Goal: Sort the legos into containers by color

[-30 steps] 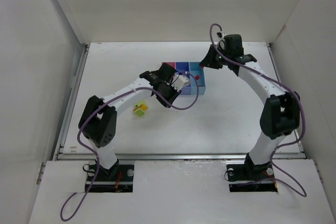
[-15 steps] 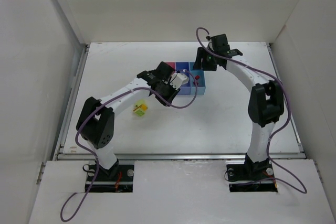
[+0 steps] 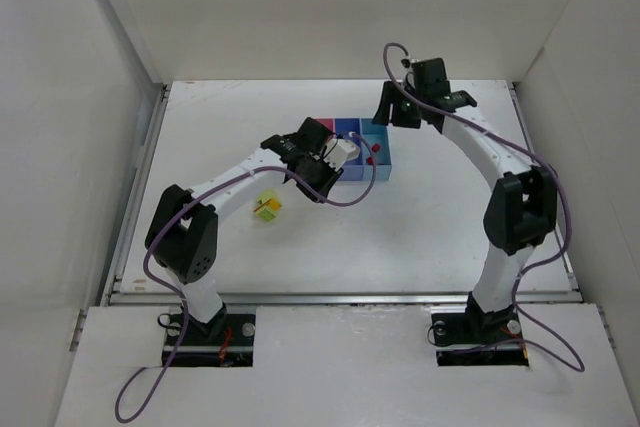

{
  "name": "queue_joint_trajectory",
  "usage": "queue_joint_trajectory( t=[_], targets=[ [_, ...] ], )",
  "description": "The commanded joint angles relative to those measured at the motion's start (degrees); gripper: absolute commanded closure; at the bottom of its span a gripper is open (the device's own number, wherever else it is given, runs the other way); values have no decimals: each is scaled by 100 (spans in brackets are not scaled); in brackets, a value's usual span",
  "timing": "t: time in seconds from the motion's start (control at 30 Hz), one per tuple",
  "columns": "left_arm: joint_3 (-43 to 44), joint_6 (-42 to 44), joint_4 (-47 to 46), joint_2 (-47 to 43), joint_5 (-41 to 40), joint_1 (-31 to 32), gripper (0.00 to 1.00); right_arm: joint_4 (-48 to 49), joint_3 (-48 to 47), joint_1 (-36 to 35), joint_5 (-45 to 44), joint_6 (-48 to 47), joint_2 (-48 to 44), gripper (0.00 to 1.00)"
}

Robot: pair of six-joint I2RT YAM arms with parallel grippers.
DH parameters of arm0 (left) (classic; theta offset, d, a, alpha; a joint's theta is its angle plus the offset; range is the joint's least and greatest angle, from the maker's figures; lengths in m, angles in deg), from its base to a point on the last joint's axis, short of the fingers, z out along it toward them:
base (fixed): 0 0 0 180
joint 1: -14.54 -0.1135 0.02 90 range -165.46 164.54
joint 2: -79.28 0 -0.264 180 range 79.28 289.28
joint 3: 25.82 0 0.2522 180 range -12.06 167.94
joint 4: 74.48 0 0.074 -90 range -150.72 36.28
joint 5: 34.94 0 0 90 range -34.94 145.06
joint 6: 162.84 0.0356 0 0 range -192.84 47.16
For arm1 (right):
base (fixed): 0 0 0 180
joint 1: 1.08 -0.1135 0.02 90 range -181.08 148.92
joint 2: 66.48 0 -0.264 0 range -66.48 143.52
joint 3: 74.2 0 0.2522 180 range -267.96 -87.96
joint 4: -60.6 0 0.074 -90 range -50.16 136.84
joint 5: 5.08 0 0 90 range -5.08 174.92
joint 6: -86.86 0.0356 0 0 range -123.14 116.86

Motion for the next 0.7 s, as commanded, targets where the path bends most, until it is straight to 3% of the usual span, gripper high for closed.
queue_joint_trajectory(
  t=[0.0,0.37,0.67],
  targets=[
    [64,-95,-23,-303,97,-14,100,97,171,110,-400,-40,-858,34],
    [64,-95,-23,-303,149,-14,100,317,2121,1296,-1693,92,-2810,29],
    [1144,19,-215,241,-140,-14,100,255,2580,1658,-2019,92,-3390,29]
  ],
)
